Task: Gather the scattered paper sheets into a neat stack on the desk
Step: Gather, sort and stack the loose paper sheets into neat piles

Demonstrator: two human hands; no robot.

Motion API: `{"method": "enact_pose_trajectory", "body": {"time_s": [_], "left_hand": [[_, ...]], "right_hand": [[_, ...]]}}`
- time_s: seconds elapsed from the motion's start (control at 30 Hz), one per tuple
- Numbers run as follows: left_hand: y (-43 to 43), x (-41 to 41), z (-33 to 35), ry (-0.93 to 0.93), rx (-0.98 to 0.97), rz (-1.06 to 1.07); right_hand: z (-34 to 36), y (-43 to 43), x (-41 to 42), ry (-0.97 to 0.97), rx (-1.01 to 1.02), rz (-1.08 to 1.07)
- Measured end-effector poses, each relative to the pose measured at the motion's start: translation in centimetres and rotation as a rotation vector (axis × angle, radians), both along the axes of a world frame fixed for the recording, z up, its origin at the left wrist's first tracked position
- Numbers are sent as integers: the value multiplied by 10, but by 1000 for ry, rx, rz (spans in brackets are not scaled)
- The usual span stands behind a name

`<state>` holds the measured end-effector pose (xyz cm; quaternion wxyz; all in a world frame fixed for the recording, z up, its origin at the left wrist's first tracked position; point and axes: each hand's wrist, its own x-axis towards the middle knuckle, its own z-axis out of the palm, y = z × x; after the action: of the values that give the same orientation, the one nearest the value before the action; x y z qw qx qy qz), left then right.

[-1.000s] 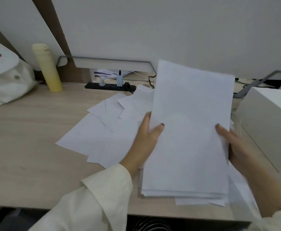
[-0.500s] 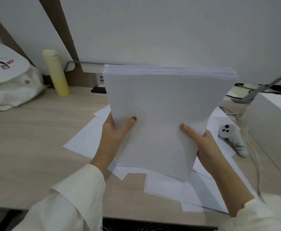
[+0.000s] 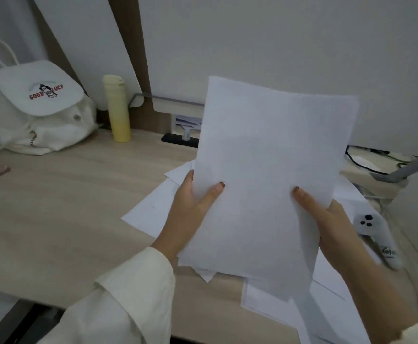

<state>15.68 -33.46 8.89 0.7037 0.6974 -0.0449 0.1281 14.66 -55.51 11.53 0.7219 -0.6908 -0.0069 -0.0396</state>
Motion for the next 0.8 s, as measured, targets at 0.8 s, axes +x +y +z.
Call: {"method": "enact_pose_trajectory", "body": {"time_s": [0.8], "left_hand": [[261, -72, -89, 388, 1062, 319]], "right_hand": [[-104, 380, 52, 647, 271, 587]]}}
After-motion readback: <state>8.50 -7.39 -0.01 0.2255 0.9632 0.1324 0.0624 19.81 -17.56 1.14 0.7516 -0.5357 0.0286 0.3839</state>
